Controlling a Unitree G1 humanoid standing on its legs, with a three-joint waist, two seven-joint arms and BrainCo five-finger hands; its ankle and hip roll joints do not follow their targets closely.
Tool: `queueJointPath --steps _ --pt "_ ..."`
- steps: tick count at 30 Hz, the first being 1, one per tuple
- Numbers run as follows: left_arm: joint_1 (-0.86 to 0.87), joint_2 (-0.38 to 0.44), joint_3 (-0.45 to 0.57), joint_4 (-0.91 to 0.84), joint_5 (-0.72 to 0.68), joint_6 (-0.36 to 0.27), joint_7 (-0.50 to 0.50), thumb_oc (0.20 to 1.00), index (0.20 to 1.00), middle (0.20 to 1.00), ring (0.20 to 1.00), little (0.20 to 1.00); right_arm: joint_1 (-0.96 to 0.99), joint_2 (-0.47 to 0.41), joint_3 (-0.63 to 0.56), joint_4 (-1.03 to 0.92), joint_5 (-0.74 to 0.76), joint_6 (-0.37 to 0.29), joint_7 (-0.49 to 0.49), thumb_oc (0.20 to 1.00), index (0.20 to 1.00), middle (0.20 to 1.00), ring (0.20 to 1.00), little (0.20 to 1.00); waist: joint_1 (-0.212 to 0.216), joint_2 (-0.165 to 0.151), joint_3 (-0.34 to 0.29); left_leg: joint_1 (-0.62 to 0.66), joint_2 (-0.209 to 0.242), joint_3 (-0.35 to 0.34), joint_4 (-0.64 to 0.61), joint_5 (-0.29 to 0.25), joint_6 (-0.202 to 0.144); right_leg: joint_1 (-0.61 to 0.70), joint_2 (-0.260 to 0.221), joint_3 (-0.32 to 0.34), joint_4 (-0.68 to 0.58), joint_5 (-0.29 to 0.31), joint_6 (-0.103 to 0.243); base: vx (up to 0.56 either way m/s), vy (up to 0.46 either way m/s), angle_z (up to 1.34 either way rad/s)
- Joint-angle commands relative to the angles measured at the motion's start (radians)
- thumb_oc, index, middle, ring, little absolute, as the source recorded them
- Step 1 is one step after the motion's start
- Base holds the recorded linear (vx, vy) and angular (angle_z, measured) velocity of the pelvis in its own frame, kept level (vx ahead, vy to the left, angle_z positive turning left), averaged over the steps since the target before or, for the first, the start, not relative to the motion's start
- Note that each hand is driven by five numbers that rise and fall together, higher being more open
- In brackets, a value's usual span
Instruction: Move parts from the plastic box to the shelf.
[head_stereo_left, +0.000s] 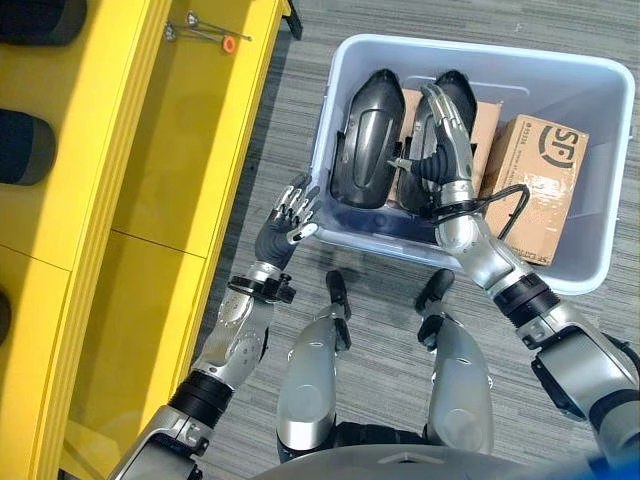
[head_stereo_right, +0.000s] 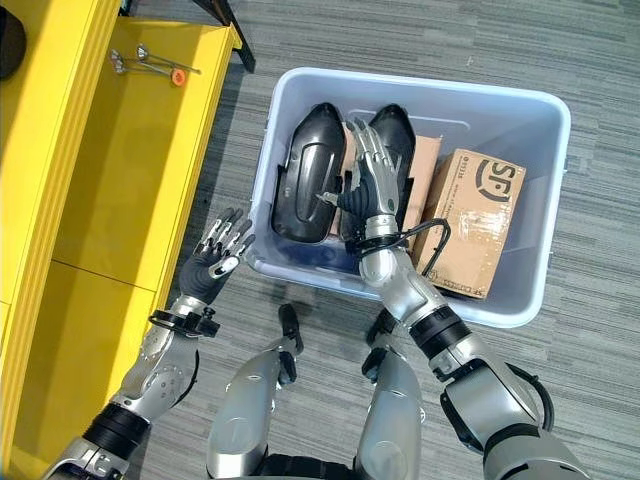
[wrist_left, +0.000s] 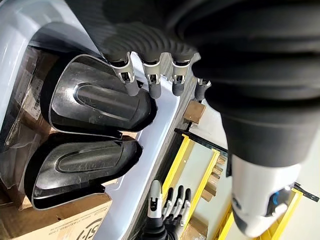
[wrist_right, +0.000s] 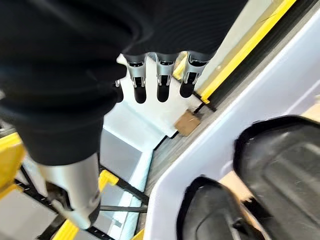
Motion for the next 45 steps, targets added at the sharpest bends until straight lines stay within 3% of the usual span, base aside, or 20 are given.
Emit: queueJointPath --steps 1,4,7,17,27,45 --pt "0.022 -0.014 -0.032 -0.055 0.022 -0.057 0.016 1.0 1.0 1.0 1.0 1.0 -0.014 0.044 -0.051 0.01 0.076 0.018 -0.105 1.0 1.0 1.0 1.0 1.0 0.002 0.012 -0.031 0.015 0.0 -0.021 -0.074 0.027 -0.03 0.063 -0.048 0.075 0.087 -0.113 0.151 0.03 0.049 -0.06" --pt "0.001 -0.024 -0.035 -0.057 0.006 -0.05 0.037 1.0 1.0 1.0 1.0 1.0 0.012 0.074 -0.087 0.093 0.152 -0.017 -0.103 1.0 1.0 1.0 1.0 1.0 -0.009 0.022 -0.031 0.024 -0.007 -0.015 -0.078 0.024 -0.025 0.069 -0.055 0.082 0.085 -0.113 0.149 0.02 0.073 -0.13" --pt "-0.01 -0.023 -0.038 -0.046 0.005 -0.035 0.026 1.0 1.0 1.0 1.0 1.0 -0.008 0.071 -0.112 0.137 0.12 -0.032 -0.116 1.0 1.0 1.0 1.0 1.0 -0.007 0.03 -0.031 0.028 -0.01 -0.018 -0.079 0.023 -0.024 0.07 -0.061 0.081 0.093 -0.115 0.148 0.0 0.0 0.0" --pt "-0.021 -0.018 -0.044 -0.036 -0.008 -0.016 0.002 1.0 1.0 1.0 1.0 1.0 -0.065 0.056 -0.144 0.222 0.177 -0.035 -0.051 1.0 1.0 1.0 1.0 1.0 0.011 0.042 -0.031 0.011 -0.013 -0.029 -0.069 0.021 -0.022 0.051 -0.072 0.075 0.122 -0.124 0.142 0.0 0.0 0.0" --pt "-0.028 -0.011 -0.053 -0.033 -0.009 0.015 -0.013 1.0 1.0 1.0 1.0 1.0 -0.13 0.053 -0.169 0.337 0.32 -0.026 -0.066 1.0 1.0 1.0 1.0 1.0 0.03 0.052 -0.031 -0.007 -0.013 -0.037 -0.057 0.02 -0.023 0.032 -0.081 0.066 0.157 -0.135 0.136 0.0 -0.015 0.02" --pt "-0.038 -0.037 -0.082 -0.04 -0.068 0.04 0.005 1.0 1.0 1.0 1.0 1.0 -0.179 0.057 -0.222 0.469 0.442 -0.045 -0.021 1.0 1.0 1.0 1.0 1.0 0.025 0.102 -0.031 -0.054 -0.013 -0.023 -0.04 0.021 -0.026 -0.039 -0.107 0.082 0.216 -0.155 0.129 0.0 0.021 0.01"
